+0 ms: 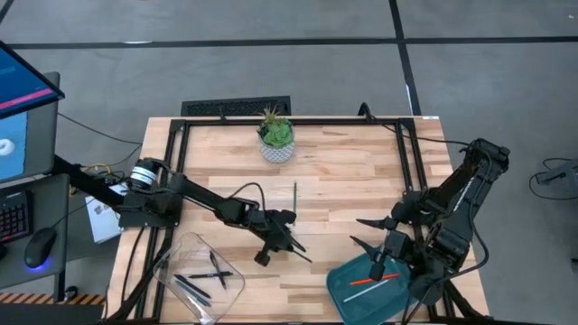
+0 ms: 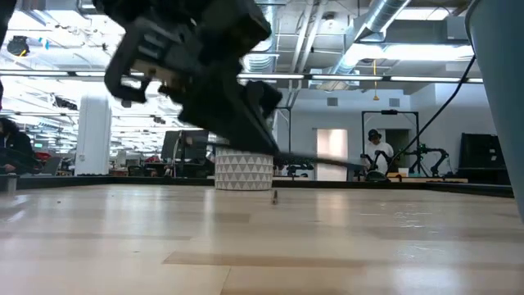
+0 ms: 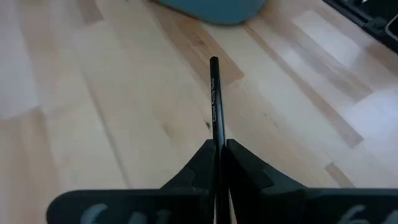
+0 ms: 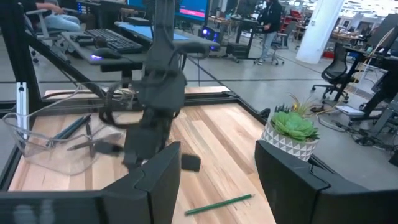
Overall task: Sort pens & pencils
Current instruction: Put the black pencil into the blue bin
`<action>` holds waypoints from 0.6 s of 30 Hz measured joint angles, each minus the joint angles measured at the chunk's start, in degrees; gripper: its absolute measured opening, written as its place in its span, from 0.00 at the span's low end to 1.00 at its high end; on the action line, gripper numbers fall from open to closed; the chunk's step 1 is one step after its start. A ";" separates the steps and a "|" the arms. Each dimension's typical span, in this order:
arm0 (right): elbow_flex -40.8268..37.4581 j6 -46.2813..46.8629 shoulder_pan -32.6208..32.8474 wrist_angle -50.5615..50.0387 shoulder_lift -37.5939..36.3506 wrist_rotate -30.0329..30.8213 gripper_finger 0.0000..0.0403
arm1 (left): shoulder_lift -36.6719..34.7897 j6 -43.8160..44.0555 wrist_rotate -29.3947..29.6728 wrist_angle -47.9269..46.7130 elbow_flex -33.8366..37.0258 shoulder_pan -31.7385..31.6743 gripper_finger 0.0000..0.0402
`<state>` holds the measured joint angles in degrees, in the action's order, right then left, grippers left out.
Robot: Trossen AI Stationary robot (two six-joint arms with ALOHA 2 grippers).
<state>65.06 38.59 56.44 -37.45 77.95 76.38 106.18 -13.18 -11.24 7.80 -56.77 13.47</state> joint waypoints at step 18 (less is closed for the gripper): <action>0.00 0.02 0.04 0.40 -0.02 0.02 0.56 | -22.24 -1.05 3.84 -11.80 0.04 3.28 0.03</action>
<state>65.06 38.61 56.48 -37.05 77.93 76.40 83.95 -14.23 -7.40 -4.00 -56.73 16.76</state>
